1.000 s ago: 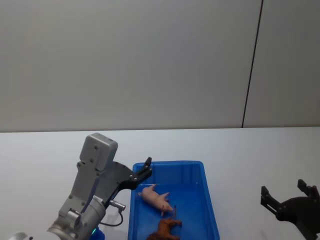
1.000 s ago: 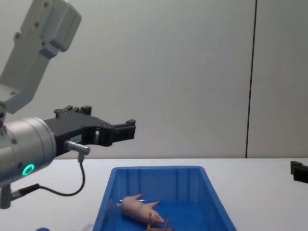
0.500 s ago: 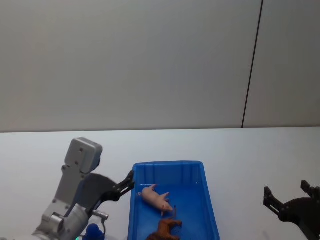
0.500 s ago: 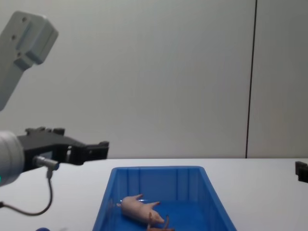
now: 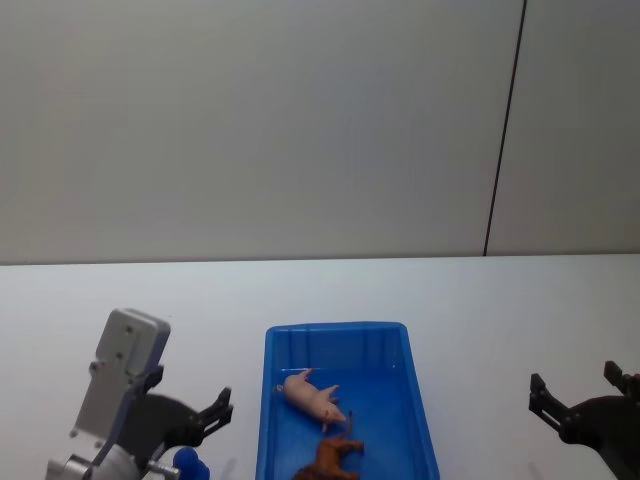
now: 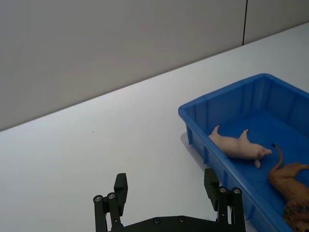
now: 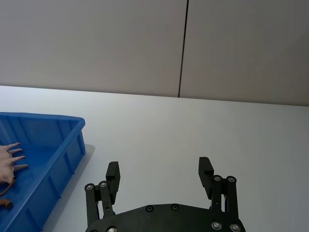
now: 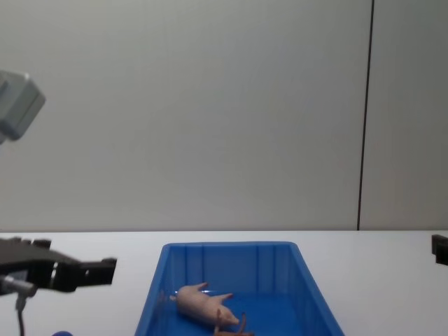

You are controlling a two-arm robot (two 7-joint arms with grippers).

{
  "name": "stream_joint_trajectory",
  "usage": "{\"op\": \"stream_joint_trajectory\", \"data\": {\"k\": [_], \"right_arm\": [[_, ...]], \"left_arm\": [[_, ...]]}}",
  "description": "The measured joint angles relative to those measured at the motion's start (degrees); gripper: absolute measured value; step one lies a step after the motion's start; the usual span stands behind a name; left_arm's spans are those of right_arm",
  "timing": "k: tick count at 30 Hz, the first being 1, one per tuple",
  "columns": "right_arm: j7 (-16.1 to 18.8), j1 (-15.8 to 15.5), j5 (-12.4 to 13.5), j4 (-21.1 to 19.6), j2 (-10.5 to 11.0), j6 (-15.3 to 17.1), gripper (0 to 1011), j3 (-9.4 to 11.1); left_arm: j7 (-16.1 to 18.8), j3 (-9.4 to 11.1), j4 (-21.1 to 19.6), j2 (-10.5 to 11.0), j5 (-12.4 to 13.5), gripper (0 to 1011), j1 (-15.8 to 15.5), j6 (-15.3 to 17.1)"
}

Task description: Pick up the two dolls from the table and place them into the box.

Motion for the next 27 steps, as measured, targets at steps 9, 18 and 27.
{"op": "stream_joint_trajectory", "data": {"k": [9, 18, 27], "right_arm": [[-0.07, -0.04, 0.0, -0.05, 0.04, 0.0, 1001, 0.02], [-0.1, -0.07, 0.0, -0.05, 0.04, 0.0, 1001, 0.02], [-0.11, -0.07, 0.0, -0.05, 0.04, 0.0, 1001, 0.02]], "left_arm": [[0.46, -0.62, 0.83, 0.93, -3.12, 1002, 2.13, 0.99], [-0.33, -0.85, 2.45, 1.04, -5.39, 981, 3.36, 0.9], [-1.73, -0.89, 3.8, 0.71, -6.27, 745, 3.68, 0.64]]}}
